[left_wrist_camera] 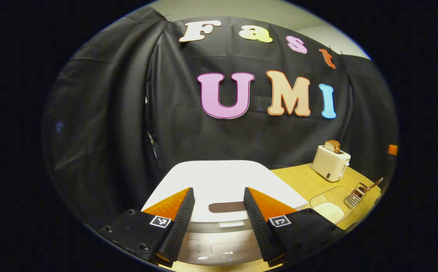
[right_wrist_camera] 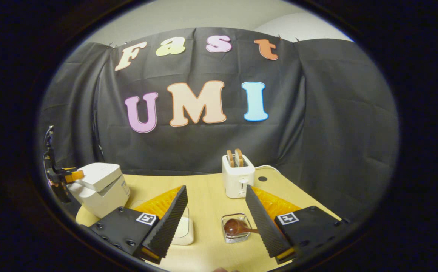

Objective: Close the left gripper, press the button to open the rice cooker; take a wooden spoon from the chopstick holder with the right hand, scoop a spoonful of rice and pour it into the rice cooker, then put the wooden spoon back into the chopstick holder.

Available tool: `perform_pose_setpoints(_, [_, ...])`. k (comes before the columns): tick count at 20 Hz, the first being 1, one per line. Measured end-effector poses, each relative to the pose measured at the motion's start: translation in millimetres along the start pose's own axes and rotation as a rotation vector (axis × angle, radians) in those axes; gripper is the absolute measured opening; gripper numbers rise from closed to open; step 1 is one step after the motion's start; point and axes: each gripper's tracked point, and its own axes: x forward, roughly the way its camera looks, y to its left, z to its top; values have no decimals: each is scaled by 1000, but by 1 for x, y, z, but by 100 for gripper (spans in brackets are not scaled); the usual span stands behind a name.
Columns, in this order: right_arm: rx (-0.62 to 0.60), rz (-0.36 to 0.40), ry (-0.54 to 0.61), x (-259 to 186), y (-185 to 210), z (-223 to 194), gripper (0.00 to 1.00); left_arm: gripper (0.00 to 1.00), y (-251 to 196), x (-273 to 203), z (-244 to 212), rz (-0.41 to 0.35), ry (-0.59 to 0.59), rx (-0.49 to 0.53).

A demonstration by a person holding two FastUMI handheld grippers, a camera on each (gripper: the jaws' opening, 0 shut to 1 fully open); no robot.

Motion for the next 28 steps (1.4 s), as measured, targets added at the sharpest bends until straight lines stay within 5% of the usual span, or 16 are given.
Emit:
perform_pose_setpoints(12, [-3,66,14,-7,44,-9,99,78,-3,1,-13,15,-45,-7])
perform_pose_setpoints(17, [2,104,-7,-16,63,0,100,77,-11,-4,-13,-19,47,12])
perform_pose_setpoints(28, [-17,158,-15,-49,77,8,99,76,-59,-63,42,-86,-31,-17])
